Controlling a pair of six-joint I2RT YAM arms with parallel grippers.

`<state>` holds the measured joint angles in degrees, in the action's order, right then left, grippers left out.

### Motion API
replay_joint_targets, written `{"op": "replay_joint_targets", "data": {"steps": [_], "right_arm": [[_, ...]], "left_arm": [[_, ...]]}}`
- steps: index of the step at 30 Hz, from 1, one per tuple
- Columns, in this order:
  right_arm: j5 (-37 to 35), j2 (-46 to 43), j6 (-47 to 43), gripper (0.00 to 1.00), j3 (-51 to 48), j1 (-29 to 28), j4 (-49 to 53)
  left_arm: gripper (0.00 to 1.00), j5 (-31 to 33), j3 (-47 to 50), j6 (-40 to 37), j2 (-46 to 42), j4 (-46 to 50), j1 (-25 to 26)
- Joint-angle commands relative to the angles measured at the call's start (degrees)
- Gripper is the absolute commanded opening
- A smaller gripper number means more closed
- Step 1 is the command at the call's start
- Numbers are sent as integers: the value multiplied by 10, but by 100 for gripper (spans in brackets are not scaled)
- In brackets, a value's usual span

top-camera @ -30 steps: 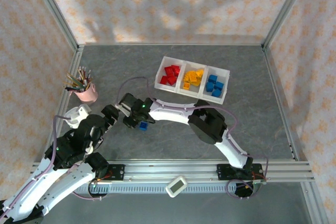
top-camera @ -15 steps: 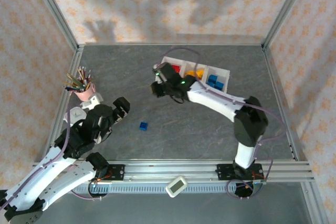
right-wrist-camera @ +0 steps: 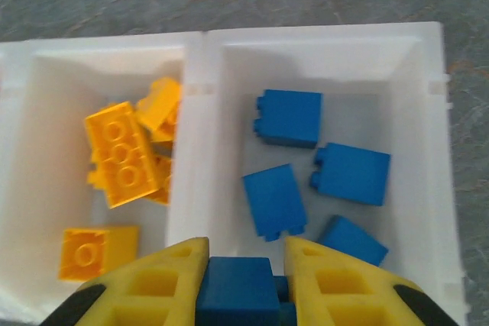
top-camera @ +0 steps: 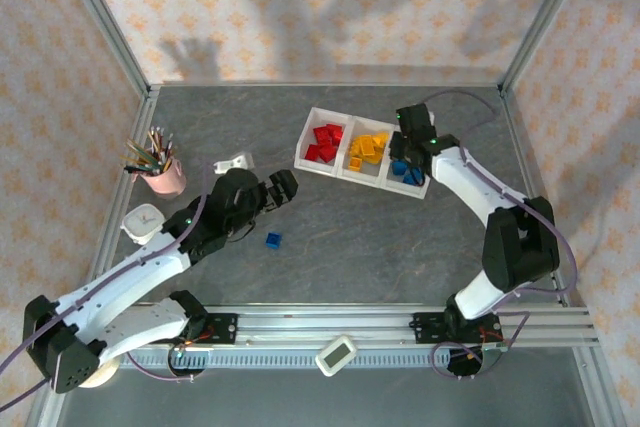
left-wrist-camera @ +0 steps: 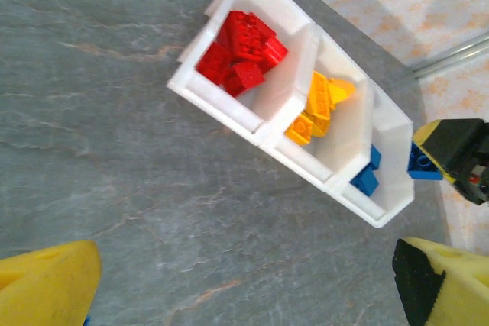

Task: Sort the legos into containers by color
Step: Place the lego in the container.

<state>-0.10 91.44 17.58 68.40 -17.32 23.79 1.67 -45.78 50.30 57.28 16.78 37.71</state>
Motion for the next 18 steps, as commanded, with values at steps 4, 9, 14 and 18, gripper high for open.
{"op": "replay_joint_targets", "data": {"steps": [4, 9, 14, 18], "right_arm": [[-15, 53, 14, 18, 0, 19, -52], [-40, 94, 19, 21, 11, 28, -62], [-59, 92, 22, 39, 21, 27, -65], [-53, 69, 19, 47, 25, 28, -60]], "left_arm": [[99, -29, -27, -28, 24, -50, -6], [99, -15, -18, -28, 10, -42, -6], [99, -6, -13, -27, 1, -35, -6], [99, -4, -14, -28, -1, -32, -8]]}}
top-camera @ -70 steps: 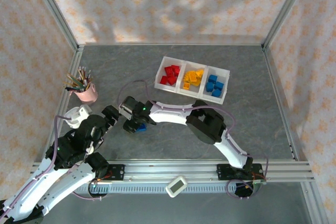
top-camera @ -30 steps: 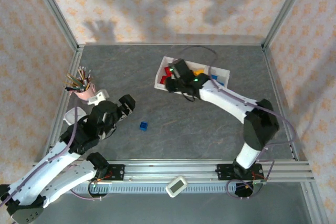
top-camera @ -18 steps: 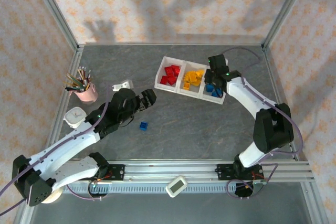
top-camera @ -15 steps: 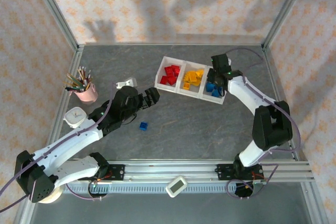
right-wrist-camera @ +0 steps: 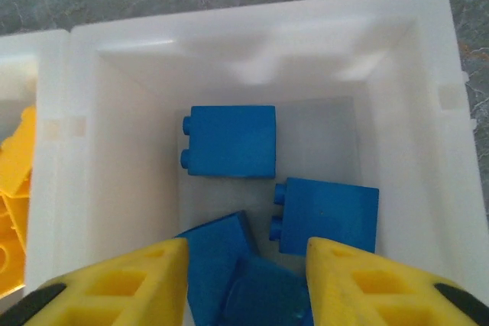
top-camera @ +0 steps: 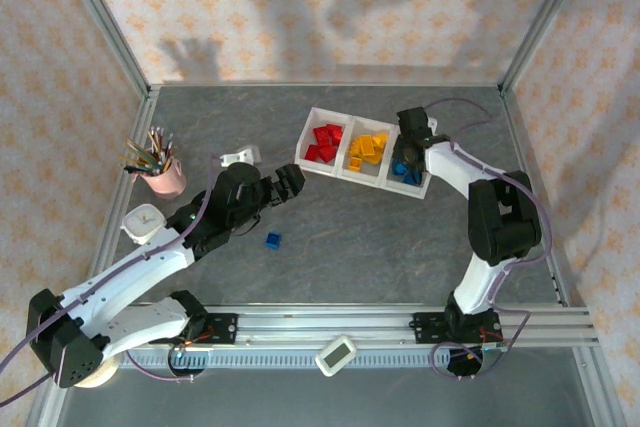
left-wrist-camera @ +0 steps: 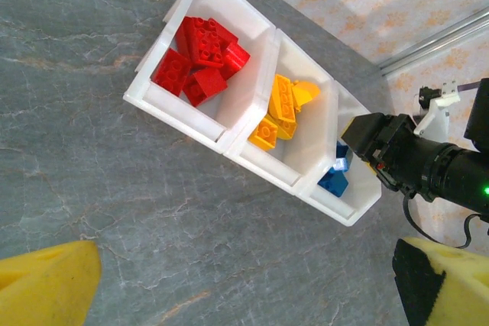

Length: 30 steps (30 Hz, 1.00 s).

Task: Sort the legos into containers by color
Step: Place the lego in the container, then pick up the lego from the bottom-center of the table.

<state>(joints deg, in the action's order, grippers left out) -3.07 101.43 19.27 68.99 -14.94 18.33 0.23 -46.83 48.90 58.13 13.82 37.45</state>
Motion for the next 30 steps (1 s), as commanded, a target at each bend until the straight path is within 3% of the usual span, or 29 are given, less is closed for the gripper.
{"op": "replay_joint_targets", "data": {"steps": [1, 7, 13, 30], "right_arm": [[-23, -38, 1, 47, 20, 4, -2], [-23, -91, -16, 51, 16, -23, 24], [-12, -132, -22, 57, 12, -85, 49], [65, -103, -29, 70, -24, -363, 0]], "left_arm": [[99, 10, -5, -14, -9, -3, -6], [99, 16, -13, -17, -13, 9, -9], [99, 26, -14, -16, -32, 31, -12], [99, 80, 42, 56, -179, 190, -14]]}}
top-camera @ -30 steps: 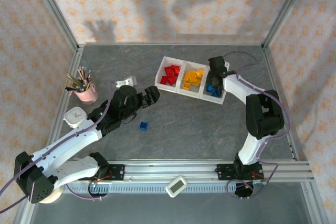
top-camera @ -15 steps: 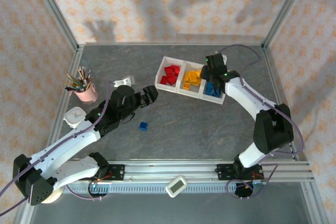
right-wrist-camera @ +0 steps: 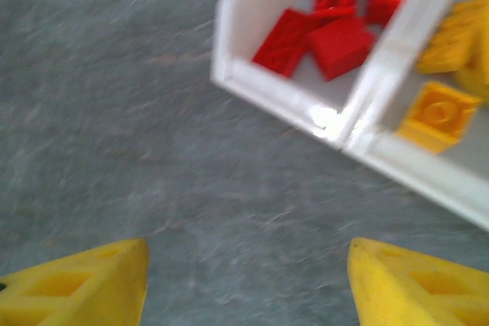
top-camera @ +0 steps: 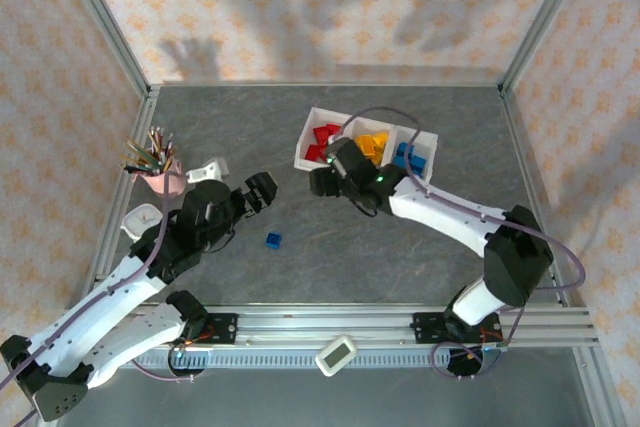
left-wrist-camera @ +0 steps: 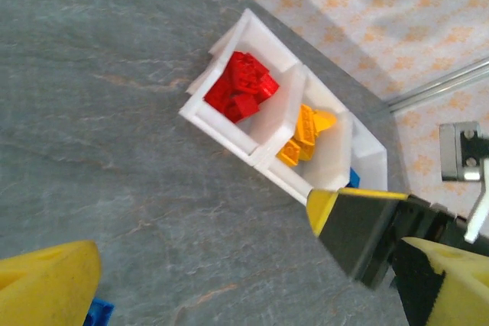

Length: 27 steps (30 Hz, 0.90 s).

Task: Sort the legos into containers by color
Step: Pick up the lego from the bottom-center of the table.

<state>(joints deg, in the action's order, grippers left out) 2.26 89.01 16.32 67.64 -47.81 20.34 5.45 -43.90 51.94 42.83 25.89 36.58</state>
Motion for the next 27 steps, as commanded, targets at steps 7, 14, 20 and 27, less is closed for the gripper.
{"op": "replay_joint_targets", "data": {"steps": [7, 14, 20, 27], "right_arm": [[22, 81, 1, 75, -11, -125, -45], [9, 151, -12, 81, 20, -181, -49], [-7, 200, -45, 81, 47, -182, -42], [-26, 248, -79, 78, 85, -181, -29]], "left_arm": [[99, 48, 18, 56, -83, 157, -6], [99, 67, 31, 92, -122, 195, -5], [99, 76, 32, 101, -133, 207, -5], [99, 82, 34, 107, -134, 206, -5]]}}
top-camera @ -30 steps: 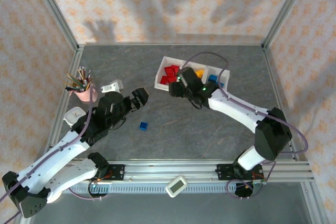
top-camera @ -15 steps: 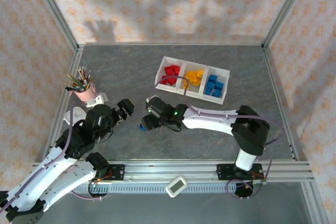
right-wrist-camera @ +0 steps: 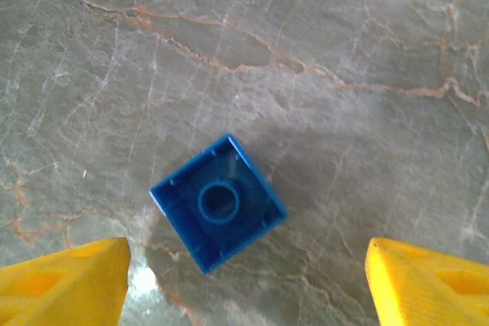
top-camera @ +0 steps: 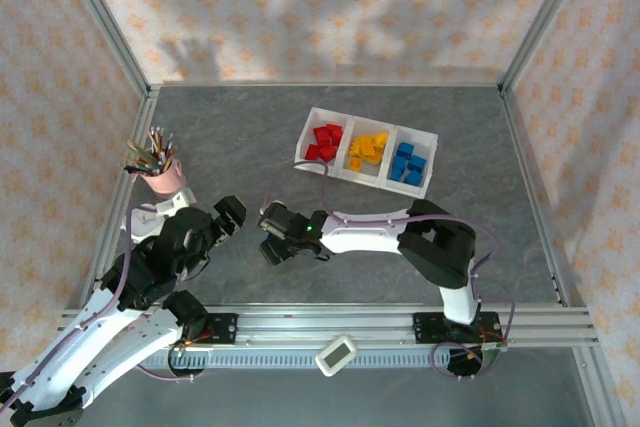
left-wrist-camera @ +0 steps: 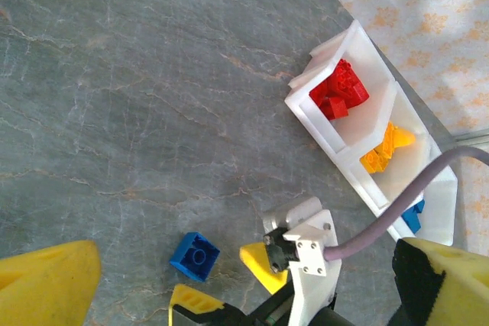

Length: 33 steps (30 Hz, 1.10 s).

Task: Sort the legos into containers by color
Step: Pick up the lego from the bottom-center of the table.

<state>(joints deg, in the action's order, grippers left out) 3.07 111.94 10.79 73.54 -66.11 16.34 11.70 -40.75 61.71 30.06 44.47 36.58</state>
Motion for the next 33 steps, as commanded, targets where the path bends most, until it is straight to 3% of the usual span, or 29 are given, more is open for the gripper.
{"op": "replay_joint_targets", "data": {"steps": [1, 9, 20, 25, 33], "right_arm": [[-39, 22, -26, 78, 29, 2, 12], [-65, 65, -45, 66, 70, 4, 23], [-40, 85, -51, 44, 86, 12, 32], [-25, 74, -42, 33, 80, 16, 31], [-3, 14, -4, 26, 67, 37, 38]], "left_arm": [[99, 20, 4, 9, -7, 20, -5], [99, 22, 7, 10, -7, 20, -5], [99, 27, 8, 8, -9, 19, -5], [99, 26, 8, 8, -10, 18, -5], [99, 25, 0, 2, -7, 13, -5]]}}
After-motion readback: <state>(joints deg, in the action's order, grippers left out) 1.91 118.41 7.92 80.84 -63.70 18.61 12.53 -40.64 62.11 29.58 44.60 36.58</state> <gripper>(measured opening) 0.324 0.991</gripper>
